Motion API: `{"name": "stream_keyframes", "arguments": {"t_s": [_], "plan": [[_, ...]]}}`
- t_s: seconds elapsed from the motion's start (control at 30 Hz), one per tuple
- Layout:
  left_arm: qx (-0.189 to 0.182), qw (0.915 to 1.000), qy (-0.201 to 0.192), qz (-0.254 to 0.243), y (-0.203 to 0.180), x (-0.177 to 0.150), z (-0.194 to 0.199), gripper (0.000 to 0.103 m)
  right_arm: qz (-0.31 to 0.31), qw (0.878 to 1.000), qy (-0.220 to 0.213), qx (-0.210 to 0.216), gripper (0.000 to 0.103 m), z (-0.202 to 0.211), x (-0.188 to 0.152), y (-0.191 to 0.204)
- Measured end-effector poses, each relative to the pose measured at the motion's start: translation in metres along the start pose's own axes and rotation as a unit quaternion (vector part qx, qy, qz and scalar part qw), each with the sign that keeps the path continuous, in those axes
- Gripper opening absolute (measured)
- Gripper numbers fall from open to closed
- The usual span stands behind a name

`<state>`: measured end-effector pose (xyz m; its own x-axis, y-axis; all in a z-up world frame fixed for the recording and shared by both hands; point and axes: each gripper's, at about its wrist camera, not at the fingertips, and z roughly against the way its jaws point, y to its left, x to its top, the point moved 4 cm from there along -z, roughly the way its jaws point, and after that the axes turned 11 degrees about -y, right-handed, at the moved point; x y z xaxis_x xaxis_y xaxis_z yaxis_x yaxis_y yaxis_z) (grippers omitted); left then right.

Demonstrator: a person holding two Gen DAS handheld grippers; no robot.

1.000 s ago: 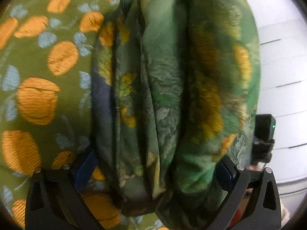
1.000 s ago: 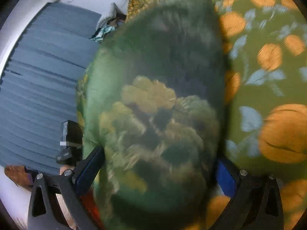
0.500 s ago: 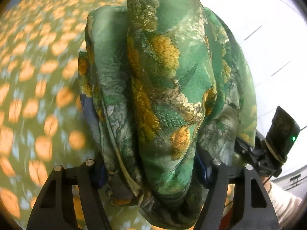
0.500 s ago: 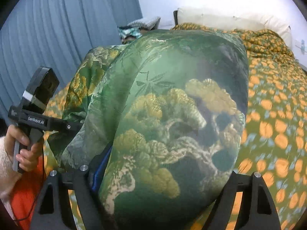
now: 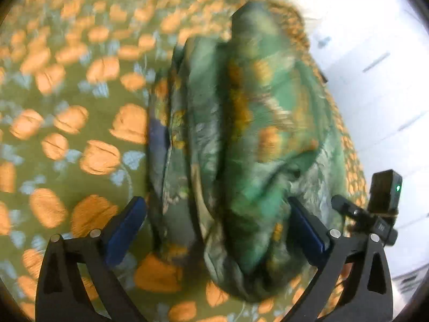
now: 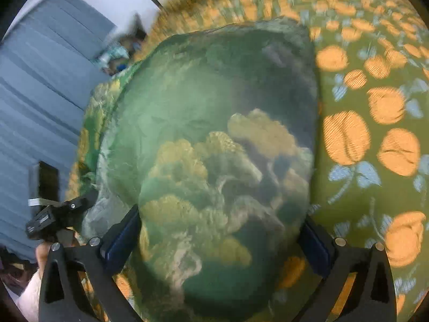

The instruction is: Fold large clothes

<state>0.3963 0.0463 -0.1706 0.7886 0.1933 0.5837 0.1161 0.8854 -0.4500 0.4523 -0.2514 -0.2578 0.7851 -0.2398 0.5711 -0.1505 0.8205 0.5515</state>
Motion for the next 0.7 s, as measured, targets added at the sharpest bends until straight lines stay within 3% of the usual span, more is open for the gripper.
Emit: {"name": "stream_keyframes", "arguments": {"t_s": [0.1,0.17,0.23,0.3,0.37,0.43,0.5,0.57,0.63,0.7], "plan": [[0.042,0.9948,-0.046,-0.081,-0.016,-0.002,0.041,0.102,0.044,0.998,-0.039,-0.028,0.103,0.040,-0.004,0.005],[0.088,0.9827,-0.085,-0.139,-0.031,-0.011,0.077,0.102,0.080,0.992,-0.073,-0.064,0.103,0.075,-0.010,0.012],[0.144,0.9622,-0.133,-0.189,-0.049,-0.013,0.105,0.102,0.111,0.984,-0.112,-0.084,0.103,0.112,-0.018,0.025],[0.189,0.9427,-0.176,-0.212,-0.069,-0.019,0.133,0.103,0.140,0.972,-0.157,-0.107,0.103,0.146,-0.020,0.040],[0.213,0.9320,-0.199,-0.215,-0.074,-0.022,0.147,0.103,0.167,0.951,-0.226,-0.126,0.103,0.195,-0.028,0.055],[0.233,0.9270,-0.212,-0.203,-0.080,-0.029,0.161,0.103,0.174,0.932,-0.284,-0.142,0.103,0.232,-0.039,0.068],[0.246,0.9239,-0.227,-0.185,-0.088,-0.045,0.173,0.103,0.171,0.934,-0.278,-0.146,0.103,0.241,-0.042,0.072],[0.247,0.9163,-0.249,-0.194,-0.101,-0.055,0.183,0.103,0.193,0.945,-0.216,-0.153,0.103,0.234,-0.047,0.075],[0.262,0.9058,-0.252,-0.218,-0.114,-0.071,0.191,0.103,0.196,0.942,-0.228,-0.148,0.103,0.246,-0.060,0.084],[0.268,0.9058,-0.240,-0.225,-0.123,-0.082,0.194,0.103,0.191,0.942,-0.224,-0.162,0.103,0.255,-0.072,0.091]]}}
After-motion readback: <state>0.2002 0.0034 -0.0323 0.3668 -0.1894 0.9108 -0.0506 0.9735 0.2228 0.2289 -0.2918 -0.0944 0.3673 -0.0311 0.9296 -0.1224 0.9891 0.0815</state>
